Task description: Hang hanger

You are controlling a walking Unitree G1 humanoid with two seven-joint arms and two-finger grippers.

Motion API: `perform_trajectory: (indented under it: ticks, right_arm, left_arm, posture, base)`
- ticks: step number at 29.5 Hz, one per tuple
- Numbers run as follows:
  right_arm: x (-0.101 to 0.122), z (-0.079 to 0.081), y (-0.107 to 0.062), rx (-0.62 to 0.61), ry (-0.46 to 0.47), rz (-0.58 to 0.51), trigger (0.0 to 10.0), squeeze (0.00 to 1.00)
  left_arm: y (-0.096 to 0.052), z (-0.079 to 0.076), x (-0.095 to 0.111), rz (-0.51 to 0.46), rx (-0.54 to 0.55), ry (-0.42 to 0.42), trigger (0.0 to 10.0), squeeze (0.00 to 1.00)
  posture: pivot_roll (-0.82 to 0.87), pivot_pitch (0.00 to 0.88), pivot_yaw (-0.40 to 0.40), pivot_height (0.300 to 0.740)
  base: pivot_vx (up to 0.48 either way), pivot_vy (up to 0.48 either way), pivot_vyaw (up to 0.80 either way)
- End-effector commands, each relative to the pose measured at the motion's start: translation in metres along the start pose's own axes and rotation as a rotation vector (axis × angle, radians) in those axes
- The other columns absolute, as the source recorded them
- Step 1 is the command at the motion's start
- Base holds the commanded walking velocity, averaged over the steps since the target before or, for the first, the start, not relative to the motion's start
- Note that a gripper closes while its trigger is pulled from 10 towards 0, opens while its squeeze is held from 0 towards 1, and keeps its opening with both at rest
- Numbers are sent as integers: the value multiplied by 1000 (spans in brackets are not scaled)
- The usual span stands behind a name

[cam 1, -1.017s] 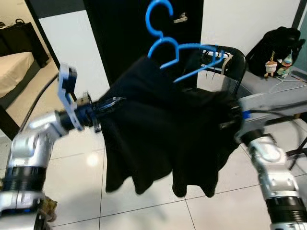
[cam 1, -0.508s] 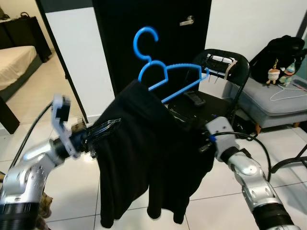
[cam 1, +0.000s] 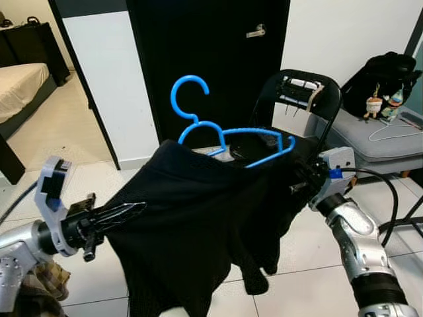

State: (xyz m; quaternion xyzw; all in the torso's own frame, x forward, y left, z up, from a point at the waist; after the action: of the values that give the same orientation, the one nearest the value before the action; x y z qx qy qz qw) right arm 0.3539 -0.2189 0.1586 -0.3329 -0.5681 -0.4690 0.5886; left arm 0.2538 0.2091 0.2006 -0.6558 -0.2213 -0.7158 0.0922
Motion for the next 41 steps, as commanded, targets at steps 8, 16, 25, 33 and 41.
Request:
perform_trajectory:
  ticks: [8,16,25,33,41]
  right_arm:
    - [16,6,-13,123,0,-44,0,0]
    - [34,-9,-25,101,-48,-80,0,0]
    - [49,-24,-25,33,-87,-120,0,0]
    - [56,-26,-22,19,-94,-147,0,0]
    - [82,-7,-21,197,48,-250,0,0]
  left_arm:
    - [-15,9,12,41,64,57,10000,0]
    - [-19,1,8,95,22,34,10000,0]
    - [-19,-5,10,100,-32,3,10000,0]
    - [-19,-8,16,82,-60,-15,10000,0]
    - [-18,-15,14,90,-111,-55,10000,0]
  posture:
    - [-10,0,51,740]
    - [-12,0,62,740]
    - [-6,0,71,740]
    - [2,0,75,740]
    - [3,0,75,740]
  base:
    - [0,0,0]
    - [0,0,0]
    - [0,0,0]
    - [0,0,0]
    - [0,0,0]
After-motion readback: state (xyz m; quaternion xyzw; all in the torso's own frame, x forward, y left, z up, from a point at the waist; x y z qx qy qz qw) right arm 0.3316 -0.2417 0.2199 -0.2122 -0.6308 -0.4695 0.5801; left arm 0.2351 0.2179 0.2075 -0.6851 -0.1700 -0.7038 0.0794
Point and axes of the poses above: a point about 5 cm out from each wrist's last joint towards the gripper, its own y axis pointing out of the wrist towards the gripper, its own x axis along the axis of the wrist's last joint, z = x × y, the point moved 3 cm from there along y, pointing out of the wrist towards the gripper, and after that the axes turned 15 degrees about y, right-handed, at the moved point
